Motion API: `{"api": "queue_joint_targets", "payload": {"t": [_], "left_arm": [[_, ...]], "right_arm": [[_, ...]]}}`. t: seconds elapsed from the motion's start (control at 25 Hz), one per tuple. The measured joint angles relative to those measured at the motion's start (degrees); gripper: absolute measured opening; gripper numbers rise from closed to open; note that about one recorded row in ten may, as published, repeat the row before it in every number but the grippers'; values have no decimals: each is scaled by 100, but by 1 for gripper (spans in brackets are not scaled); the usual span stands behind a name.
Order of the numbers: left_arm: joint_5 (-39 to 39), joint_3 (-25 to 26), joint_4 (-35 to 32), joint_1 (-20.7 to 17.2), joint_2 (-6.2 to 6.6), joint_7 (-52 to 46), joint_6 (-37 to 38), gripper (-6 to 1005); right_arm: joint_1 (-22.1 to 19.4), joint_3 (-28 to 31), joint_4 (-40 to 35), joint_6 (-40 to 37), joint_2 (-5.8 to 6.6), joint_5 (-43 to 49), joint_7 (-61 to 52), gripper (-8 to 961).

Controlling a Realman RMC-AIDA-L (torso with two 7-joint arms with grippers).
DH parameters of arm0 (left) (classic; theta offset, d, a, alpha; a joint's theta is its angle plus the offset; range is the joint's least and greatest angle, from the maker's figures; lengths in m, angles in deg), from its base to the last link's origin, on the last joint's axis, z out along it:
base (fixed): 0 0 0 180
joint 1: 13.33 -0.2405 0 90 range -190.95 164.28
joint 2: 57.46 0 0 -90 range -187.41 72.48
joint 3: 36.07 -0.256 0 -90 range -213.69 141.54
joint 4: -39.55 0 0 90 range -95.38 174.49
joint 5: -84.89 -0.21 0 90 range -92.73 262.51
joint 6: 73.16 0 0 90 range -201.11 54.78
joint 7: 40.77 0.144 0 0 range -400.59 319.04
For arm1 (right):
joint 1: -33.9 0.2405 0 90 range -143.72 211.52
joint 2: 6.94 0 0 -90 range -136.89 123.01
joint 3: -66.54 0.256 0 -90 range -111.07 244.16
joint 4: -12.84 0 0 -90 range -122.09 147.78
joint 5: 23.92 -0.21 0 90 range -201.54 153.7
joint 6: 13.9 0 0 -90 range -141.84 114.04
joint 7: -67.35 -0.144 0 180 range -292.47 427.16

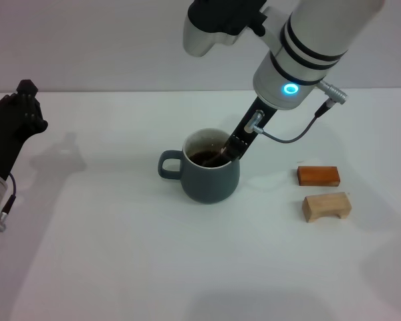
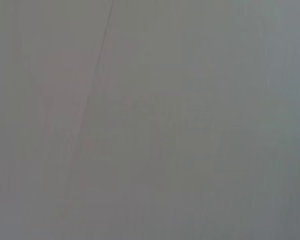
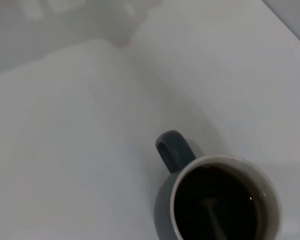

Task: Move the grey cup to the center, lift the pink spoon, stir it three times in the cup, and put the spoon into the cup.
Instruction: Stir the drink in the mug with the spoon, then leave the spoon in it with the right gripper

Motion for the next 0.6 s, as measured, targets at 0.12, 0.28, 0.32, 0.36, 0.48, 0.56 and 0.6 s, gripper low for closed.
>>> {"api": "queue_joint_targets", "payload": {"t": [0.12, 0.28, 0.32, 0.36, 0.48, 0.56, 0.6], "left_arm": [[-1, 0, -1, -6, 0, -13, 4, -2], [-5, -12, -4, -45, 8, -17, 105, -2], [-5, -13, -6, -45, 8, -17, 112, -2], [-5, -15, -8, -46, 9, -17, 118, -2], [-4, -25, -10, -52, 10, -17, 130, -2], [-4, -27, -11, -53, 13, -17, 133, -2], [-4, -27, -10, -53, 17, -17, 137, -2]], "right_arm": [[28, -18, -27, -24, 0, 46, -5, 169], [30, -120, -10, -49, -3, 113, -45, 173], [31, -140, -8, -49, -3, 118, -61, 174], [32, -157, -7, -49, -4, 123, -87, 175], [35, -163, 11, -49, -6, 139, -126, 288], [39, -165, 57, -89, -7, 142, -128, 364], [40, -167, 105, -163, -8, 142, -127, 361]]}}
